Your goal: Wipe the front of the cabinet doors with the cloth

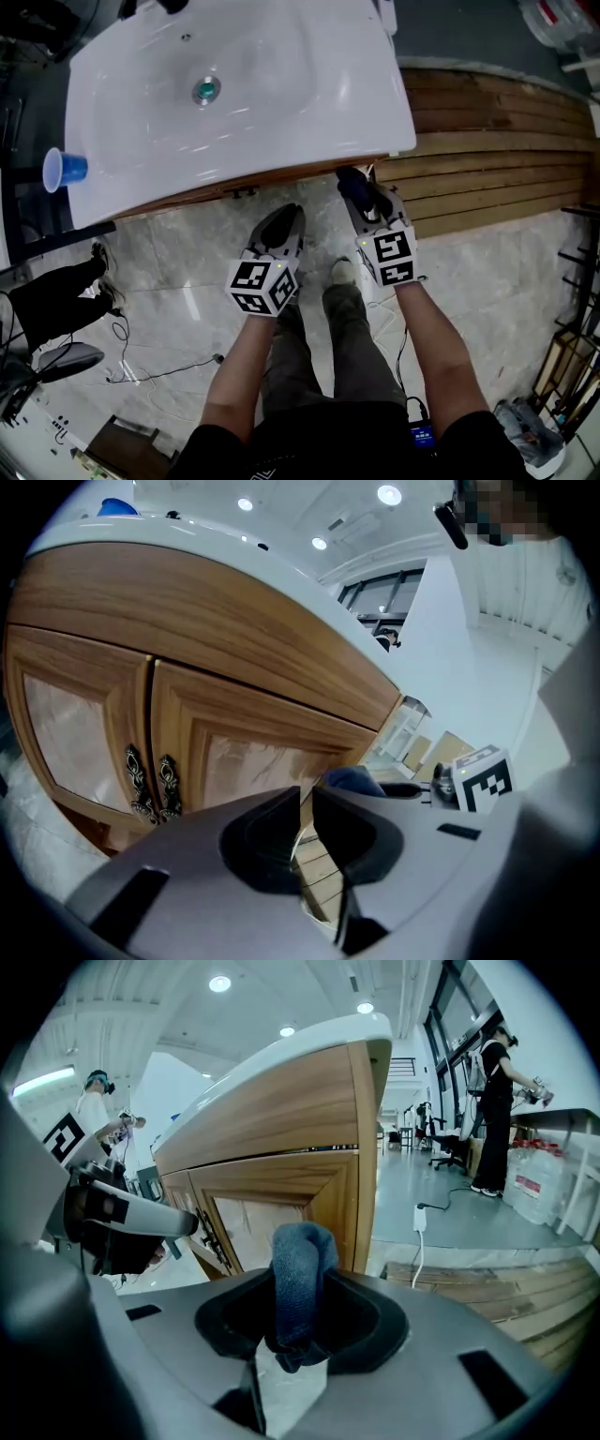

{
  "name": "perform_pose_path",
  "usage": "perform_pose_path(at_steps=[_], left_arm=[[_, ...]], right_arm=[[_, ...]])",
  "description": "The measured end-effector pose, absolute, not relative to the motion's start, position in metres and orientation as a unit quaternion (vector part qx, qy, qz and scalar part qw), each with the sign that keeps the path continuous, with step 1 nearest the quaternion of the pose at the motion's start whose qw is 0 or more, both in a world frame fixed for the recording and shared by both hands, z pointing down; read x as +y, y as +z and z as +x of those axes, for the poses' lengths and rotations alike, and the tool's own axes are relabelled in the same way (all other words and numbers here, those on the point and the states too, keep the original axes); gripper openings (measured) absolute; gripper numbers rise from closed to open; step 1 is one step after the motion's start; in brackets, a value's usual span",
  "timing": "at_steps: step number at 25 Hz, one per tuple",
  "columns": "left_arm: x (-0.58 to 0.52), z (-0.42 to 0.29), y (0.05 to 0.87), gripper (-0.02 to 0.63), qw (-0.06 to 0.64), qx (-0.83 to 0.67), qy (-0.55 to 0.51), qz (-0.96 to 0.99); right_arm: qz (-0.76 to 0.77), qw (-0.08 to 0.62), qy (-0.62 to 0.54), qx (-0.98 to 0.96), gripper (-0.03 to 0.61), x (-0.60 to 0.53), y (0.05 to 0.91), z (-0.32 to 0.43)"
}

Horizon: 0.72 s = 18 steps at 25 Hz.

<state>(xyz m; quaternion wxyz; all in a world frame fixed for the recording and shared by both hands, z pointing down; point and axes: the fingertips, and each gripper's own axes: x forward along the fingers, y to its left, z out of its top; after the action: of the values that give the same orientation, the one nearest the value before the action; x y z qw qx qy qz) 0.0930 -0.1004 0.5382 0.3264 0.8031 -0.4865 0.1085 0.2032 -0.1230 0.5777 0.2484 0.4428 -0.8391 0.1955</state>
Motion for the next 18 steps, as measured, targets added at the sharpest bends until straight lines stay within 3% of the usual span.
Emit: perform_pose_path(at_steps=[18], left_arm=[[-0.066, -0.002, 0.545, 0.046, 0.331, -0.531, 0.110, 0.772]], right_arm=[[0.363, 0.261, 0.195, -0.873, 0.153, -0.092, 0.589, 0.081]])
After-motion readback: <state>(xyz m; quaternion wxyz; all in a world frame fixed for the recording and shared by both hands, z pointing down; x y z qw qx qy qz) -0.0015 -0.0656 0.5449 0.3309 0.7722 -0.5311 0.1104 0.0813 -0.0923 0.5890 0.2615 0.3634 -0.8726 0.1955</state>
